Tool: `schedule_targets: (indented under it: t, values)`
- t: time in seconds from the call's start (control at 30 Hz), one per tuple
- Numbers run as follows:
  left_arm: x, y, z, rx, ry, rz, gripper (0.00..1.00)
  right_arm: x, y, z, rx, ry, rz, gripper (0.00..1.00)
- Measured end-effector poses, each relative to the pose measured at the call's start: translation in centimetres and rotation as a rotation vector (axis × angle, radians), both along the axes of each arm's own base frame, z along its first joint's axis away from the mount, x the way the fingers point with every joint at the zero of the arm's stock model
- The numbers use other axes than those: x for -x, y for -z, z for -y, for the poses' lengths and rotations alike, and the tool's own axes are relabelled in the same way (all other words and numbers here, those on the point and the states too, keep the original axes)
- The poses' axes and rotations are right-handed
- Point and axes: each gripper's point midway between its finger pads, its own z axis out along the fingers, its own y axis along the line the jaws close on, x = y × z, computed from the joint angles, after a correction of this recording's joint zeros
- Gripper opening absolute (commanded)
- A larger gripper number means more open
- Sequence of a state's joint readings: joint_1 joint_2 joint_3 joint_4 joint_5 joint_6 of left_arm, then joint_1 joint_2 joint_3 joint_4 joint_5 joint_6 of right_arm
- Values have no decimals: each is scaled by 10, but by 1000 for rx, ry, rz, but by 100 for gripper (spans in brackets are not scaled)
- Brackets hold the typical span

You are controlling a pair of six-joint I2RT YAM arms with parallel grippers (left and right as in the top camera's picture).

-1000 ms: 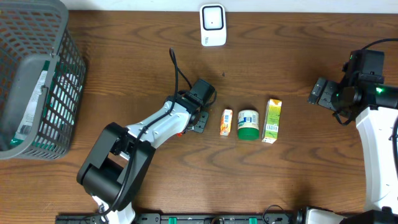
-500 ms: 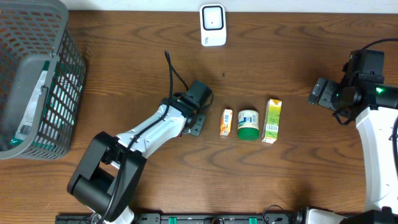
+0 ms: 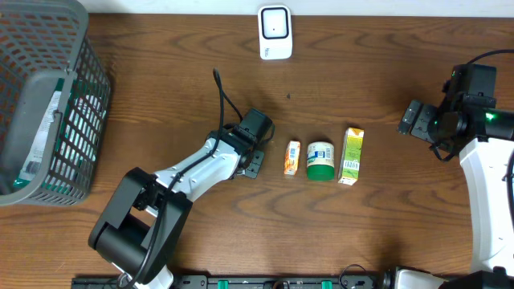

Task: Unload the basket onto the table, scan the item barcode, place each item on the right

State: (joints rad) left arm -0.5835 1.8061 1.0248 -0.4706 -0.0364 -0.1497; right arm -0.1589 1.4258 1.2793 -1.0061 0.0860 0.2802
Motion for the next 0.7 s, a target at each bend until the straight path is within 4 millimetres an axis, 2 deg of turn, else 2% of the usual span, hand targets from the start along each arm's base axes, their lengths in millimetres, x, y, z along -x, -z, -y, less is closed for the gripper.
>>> schedule_targets:
  t: [0.27,0.7]
  values:
    - [-2,1,-1,-5,-4,6,38,0,0,0,0,0,0,99]
    - [-7,4,1,5,-8,40,38,0,0,0,0,0,0,99]
